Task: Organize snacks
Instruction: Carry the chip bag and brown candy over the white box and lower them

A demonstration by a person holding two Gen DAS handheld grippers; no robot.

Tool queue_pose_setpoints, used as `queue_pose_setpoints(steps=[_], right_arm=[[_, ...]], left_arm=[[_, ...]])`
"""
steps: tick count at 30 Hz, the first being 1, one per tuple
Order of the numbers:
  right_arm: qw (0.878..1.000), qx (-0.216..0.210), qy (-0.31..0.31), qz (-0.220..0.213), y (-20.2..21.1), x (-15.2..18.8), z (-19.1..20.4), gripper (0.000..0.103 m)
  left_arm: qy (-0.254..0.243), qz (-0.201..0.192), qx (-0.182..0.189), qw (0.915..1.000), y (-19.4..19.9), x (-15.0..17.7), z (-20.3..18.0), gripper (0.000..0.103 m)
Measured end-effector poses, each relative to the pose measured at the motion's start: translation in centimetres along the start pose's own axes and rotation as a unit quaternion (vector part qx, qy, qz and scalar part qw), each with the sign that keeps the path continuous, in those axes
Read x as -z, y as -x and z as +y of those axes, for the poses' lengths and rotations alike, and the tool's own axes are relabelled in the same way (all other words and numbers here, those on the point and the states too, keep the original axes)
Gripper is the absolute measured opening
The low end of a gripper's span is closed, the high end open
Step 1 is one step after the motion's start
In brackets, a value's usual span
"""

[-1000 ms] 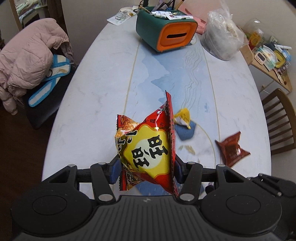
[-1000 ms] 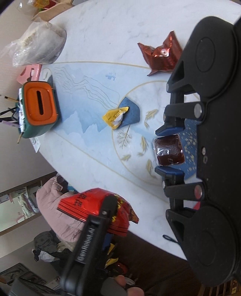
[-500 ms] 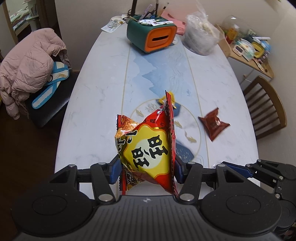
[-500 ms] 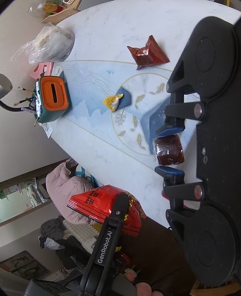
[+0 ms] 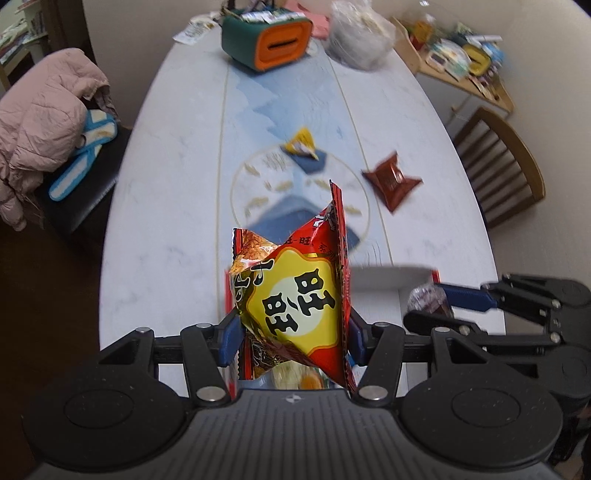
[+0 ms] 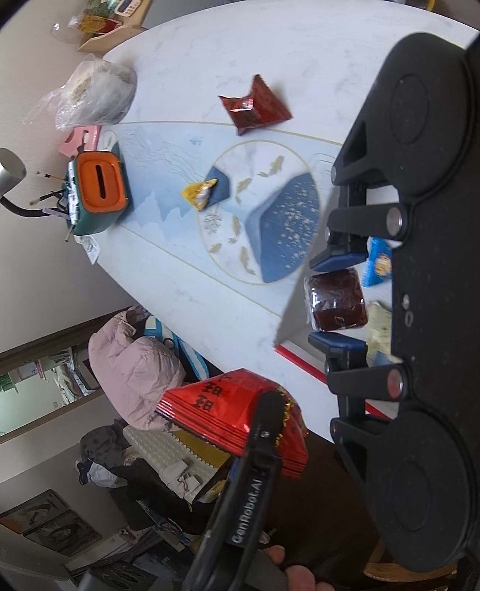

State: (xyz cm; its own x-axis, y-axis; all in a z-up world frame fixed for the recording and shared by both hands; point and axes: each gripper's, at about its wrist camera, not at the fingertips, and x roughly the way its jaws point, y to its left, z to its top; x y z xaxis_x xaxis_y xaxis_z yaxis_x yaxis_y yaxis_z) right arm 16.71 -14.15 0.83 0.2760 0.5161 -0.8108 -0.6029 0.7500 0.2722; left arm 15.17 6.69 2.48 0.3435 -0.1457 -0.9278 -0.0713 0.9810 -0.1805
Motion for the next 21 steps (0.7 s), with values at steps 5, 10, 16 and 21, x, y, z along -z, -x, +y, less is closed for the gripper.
queue_pose_setpoints(steps=[5, 10, 16, 21], right_arm=[[1.000, 0.007, -0.010, 0.016, -0.6, 2.0, 0.0, 0.034], [0.999, 0.014, -0.023, 0.040, -1.8, 4.6, -0.4, 0.034], [0.996, 0.018, -0.039, 0.076, -3.9, 7.7, -0.9, 0.034], [0.993, 0.024, -0.047, 0.104, -6.0, 10.1, -1.0, 0.034]], left_arm=[[-0.011, 0.024, 0.010, 0.9996, -1.5, 2.3, -1.0, 0.055], [-0.021, 0.056, 0.017, 0.9980, -3.8, 4.4, -1.8, 0.055], [-0.021, 0.102, 0.019, 0.9944, -7.5, 6.9, -2.1, 0.055], [-0.020, 0.124, 0.011, 0.9921, -10.0, 8.4, -2.0, 0.055]])
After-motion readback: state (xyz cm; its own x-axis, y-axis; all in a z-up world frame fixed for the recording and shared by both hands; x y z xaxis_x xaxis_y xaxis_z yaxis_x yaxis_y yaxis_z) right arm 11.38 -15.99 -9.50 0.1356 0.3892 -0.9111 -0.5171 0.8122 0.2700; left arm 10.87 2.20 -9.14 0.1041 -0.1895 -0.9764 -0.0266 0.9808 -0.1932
